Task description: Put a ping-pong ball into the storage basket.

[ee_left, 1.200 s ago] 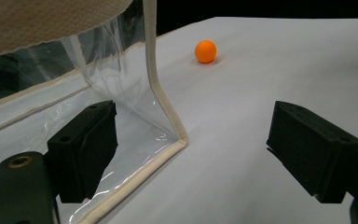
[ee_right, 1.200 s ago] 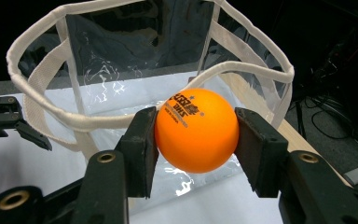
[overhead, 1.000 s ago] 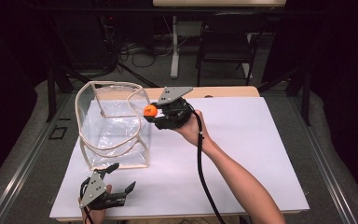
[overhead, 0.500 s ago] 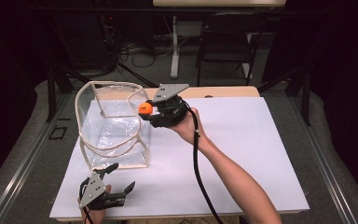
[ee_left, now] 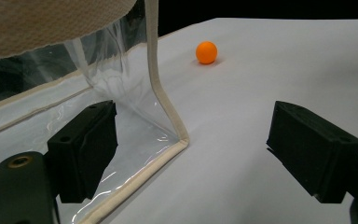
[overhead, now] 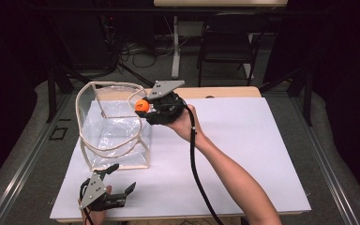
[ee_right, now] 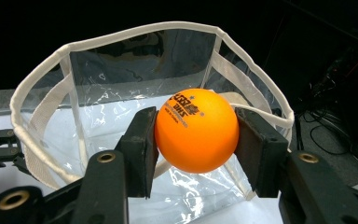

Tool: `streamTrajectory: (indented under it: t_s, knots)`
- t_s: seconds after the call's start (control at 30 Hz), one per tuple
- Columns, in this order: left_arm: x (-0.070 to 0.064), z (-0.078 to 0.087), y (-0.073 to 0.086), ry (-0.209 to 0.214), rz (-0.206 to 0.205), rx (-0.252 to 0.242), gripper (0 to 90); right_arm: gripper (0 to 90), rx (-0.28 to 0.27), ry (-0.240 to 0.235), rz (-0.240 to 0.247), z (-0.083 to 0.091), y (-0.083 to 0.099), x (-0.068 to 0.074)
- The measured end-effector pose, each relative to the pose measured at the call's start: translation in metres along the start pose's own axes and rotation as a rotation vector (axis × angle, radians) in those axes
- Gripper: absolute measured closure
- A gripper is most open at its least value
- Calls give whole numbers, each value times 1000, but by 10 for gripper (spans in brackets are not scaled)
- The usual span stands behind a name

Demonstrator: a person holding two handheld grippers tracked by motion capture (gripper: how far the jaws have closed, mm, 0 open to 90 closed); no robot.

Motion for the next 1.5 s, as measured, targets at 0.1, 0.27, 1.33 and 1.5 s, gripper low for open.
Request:
streamTrajectory:
  t_s: [0.1,0.27,1.33,1.5]
  knots:
    - [1,0,0,-1,2,-1,156,513,-2,-1,-4,-2,-2,-1]
    - [0,0,0,-2,1,-1,156,513,-2,-6,-3,-6,-7,-1]
    - [1,2,-1,-5,2,-4,156,512,43,-23,48,-29,-30,7]
    - [1,1,0,-3,4,-5,156,512,70,-30,63,-36,-31,10]
Point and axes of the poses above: each handheld gripper's, and its own axes: z roughly backward along the jaws, y roughly out of its underside, x roughly to its left, the point moved 2 cm from there along -z, roughly forward along the jaws, and after that the axes turned 11 degrees about z, right-handed, at the moved point
